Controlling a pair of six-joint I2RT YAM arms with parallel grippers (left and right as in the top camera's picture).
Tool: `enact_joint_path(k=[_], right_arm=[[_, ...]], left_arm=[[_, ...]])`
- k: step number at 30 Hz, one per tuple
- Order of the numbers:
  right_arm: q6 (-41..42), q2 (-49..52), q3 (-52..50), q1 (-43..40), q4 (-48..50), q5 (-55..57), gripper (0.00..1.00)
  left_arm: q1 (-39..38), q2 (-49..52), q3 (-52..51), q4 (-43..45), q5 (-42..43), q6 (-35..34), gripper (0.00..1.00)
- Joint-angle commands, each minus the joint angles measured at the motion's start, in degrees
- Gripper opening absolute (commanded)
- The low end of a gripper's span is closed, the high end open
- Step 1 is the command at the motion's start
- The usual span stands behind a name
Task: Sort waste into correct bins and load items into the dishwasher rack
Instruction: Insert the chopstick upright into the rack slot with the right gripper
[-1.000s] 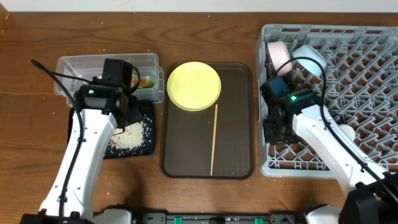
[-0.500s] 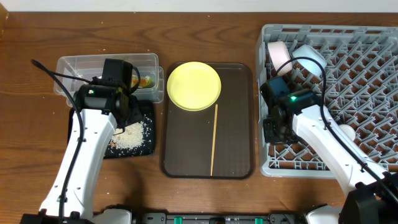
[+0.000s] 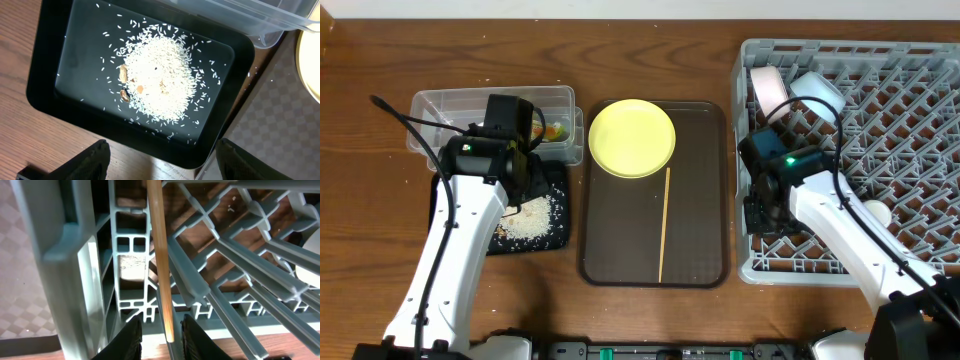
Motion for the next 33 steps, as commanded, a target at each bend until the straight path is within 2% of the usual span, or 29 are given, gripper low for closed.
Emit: enact_joint_path(k=[1, 9, 15, 18, 33], right_arm=[[0.9, 0.2, -0.2, -0.7, 0.5, 0.9, 0.24], [0.9, 0.2, -0.2, -0.7, 0.5, 1.0, 0.11], [0.9, 0.2, -0.2, -0.7, 0.5, 0.9, 0.07], [0.8, 0.2, -0.2, -0.7, 0.3, 0.9, 0.01], [0.8, -4.3, 0.2, -0.7, -2.0, -2.3, 0.01]], left_arm=[[0.0, 0.2, -0.2, -0.2, -0.1, -0.1, 0.71], [0.0, 0.2, -0.2, -0.2, -0.1, -0.1, 0.71], [0.0, 0.2, -0.2, -0.2, -0.1, -0.1, 0.71], [0.0, 0.2, -0.2, -0.2, -0.1, -0.1, 0.71], [0.0, 0.2, -0.2, -0.2, -0.1, -0.1, 0.71]])
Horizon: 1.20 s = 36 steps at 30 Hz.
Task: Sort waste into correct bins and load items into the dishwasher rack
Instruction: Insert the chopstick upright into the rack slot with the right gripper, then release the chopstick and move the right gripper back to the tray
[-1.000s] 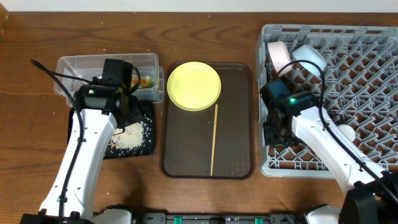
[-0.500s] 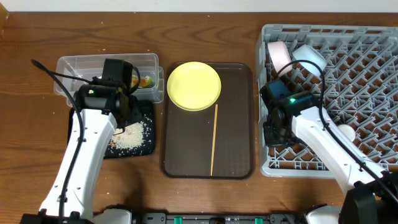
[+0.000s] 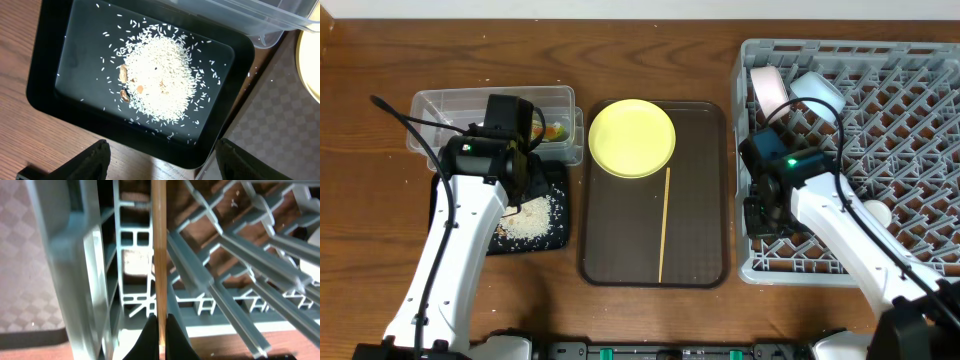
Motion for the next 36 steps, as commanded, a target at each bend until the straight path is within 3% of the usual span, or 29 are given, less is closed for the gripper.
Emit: enact_joint_path(k=[1, 7, 8, 11, 12, 22, 30, 36], right_arm=[[0.5, -3.3, 0.2, -0.7, -0.6, -1.3, 0.01], [0.5, -5.4, 0.2, -0.7, -1.4, -2.5, 0.04], [0.5, -5.4, 0.2, -0.7, -1.4, -2.6, 0.11], [-0.3, -5.4, 0.2, -0.7, -1.5, -2.7, 0.5], [-0.3, -5.4, 0.2, -0.7, -1.5, -2.7, 0.58], [-2.0, -5.4, 0.5, -0.7, 1.4, -3.7, 0.59], [-2.9, -5.4, 0.8, 0.6, 19.6, -18.7, 0.59], [-2.9, -4.2, 0.8, 6.7, 32.3, -18.0, 0.58]], left_arm=[[0.0, 0.2, -0.2, -0.2, -0.1, -0.1, 0.71], [0.0, 0.2, -0.2, -0.1, -0.1, -0.1, 0.71], [0.0, 0.2, -0.2, -0.1, -0.1, -0.1, 0.71], [0.0, 0.2, -0.2, -0.1, -0.1, -0.1, 0.71], [0.0, 0.2, -0.2, -0.2, -0.1, -0.1, 0.71], [0.0, 0.2, -0.2, -0.1, -0.1, -0.1, 0.71], [0.0, 0.2, -0.2, -0.2, -0.1, -0.1, 0.71], [0.0, 0.2, -0.2, -0.2, -0.1, -0.1, 0.71]])
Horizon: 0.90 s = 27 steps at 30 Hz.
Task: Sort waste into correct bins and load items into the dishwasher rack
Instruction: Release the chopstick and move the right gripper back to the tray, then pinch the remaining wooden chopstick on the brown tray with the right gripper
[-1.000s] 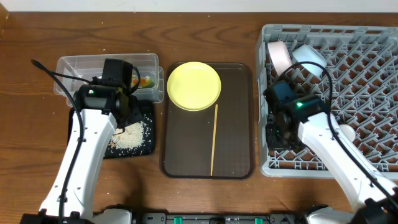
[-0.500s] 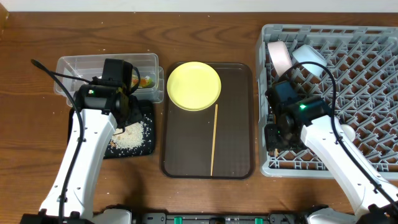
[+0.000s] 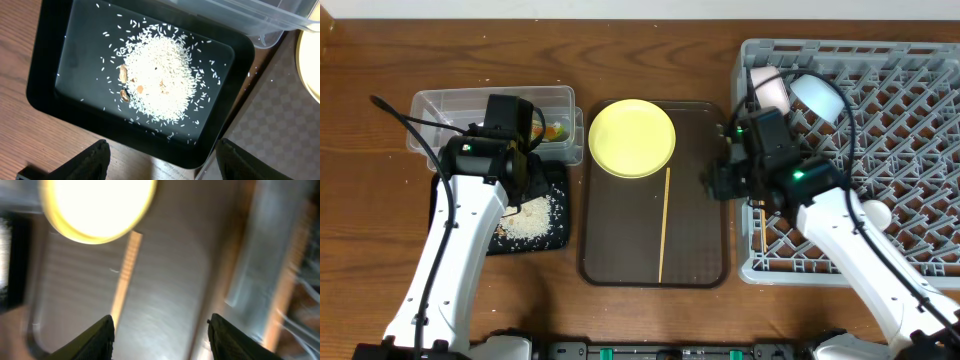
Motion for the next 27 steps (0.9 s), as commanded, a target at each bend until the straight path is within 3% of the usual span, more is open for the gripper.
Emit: enact_joint_path(k=[1, 16, 27], right_arm=[[-0.7, 1.2, 0.7, 4.3, 2.7, -1.2, 0.58], [8.6, 19.4, 0.7, 16.0, 3.8, 4.8, 0.59], [18.1, 24.4, 0.7, 16.4, -0.4, 11.8, 0.45]], left_arm=[[0.0, 0.2, -0.2, -0.1, -0.1, -0.1, 0.71], [0.0, 0.2, -0.2, -0.1, -0.1, -0.1, 0.71], [0.0, 0.2, -0.2, -0.2, -0.1, -0.1, 0.71]])
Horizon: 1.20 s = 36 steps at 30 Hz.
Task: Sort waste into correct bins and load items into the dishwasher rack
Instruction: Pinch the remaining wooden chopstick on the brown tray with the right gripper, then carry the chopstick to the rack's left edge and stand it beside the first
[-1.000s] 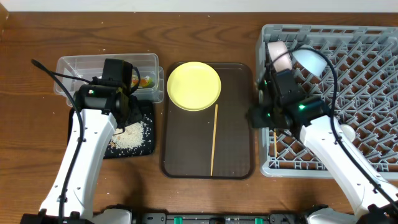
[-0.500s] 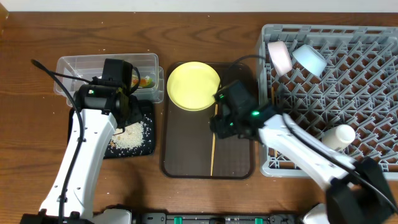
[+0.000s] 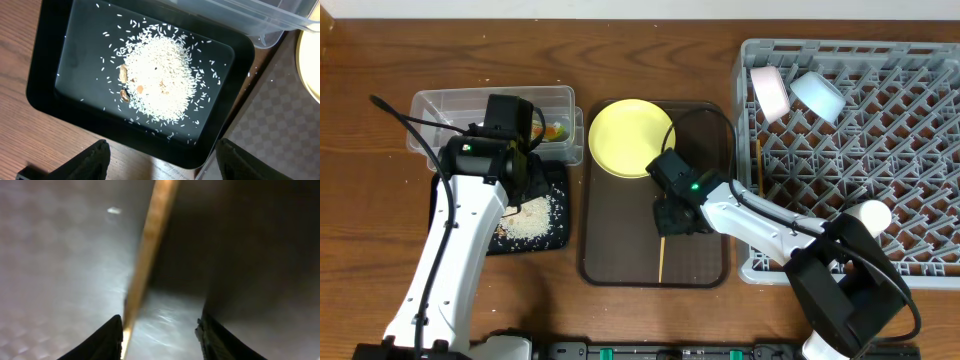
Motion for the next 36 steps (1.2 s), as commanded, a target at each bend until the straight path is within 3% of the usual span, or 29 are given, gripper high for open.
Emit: enact_joint_path(k=[1, 6, 18, 26, 36], right_arm=[[6.3, 1.3, 0.1, 0.4, -3.0, 6.5, 0.43], [7.8, 1.3, 0.1, -0.2, -5.6, 8.8, 0.41], [7.5, 1.4, 0.1, -0.4, -6.8, 8.1, 0.13], [7.5, 0.7, 0.1, -0.5, -7.0, 8.2, 0.04], [-5.6, -12.5, 4.6, -5.0, -11.8, 8.1, 0.01]], left_arm=[[0.0, 0.2, -0.2, -0.2, -0.1, -0.1, 0.71], [0.0, 0.2, -0.2, -0.2, -0.1, -0.1, 0.71], [0.0, 0.2, -0.2, -0.1, -0.1, -0.1, 0.71], [0.0, 0.2, -0.2, -0.2, -0.1, -0.1, 0.71], [0.0, 0.2, -0.2, -0.1, -0.1, -0.1, 0.71]])
